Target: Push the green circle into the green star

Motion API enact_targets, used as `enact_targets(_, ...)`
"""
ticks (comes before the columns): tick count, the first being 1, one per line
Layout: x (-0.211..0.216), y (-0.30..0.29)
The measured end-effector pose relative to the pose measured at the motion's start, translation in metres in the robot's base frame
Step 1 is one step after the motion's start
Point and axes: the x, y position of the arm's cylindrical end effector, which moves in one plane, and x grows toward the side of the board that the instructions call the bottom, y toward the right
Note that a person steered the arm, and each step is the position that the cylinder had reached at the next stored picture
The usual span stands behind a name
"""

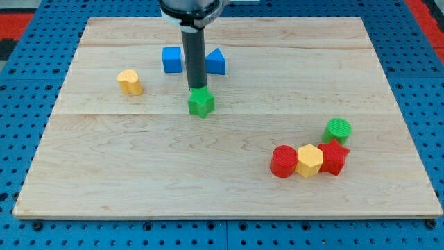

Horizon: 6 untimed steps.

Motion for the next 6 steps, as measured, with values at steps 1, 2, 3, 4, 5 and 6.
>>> enact_targets(1, 0.019, 0.096)
enact_targets(2, 0.019, 0.199)
enact_targets(3, 0.032, 0.307)
enact_targets(4, 0.103, 0.286)
enact_targets(5, 0.091, 0.207)
enact_targets(6, 0.057, 0.071)
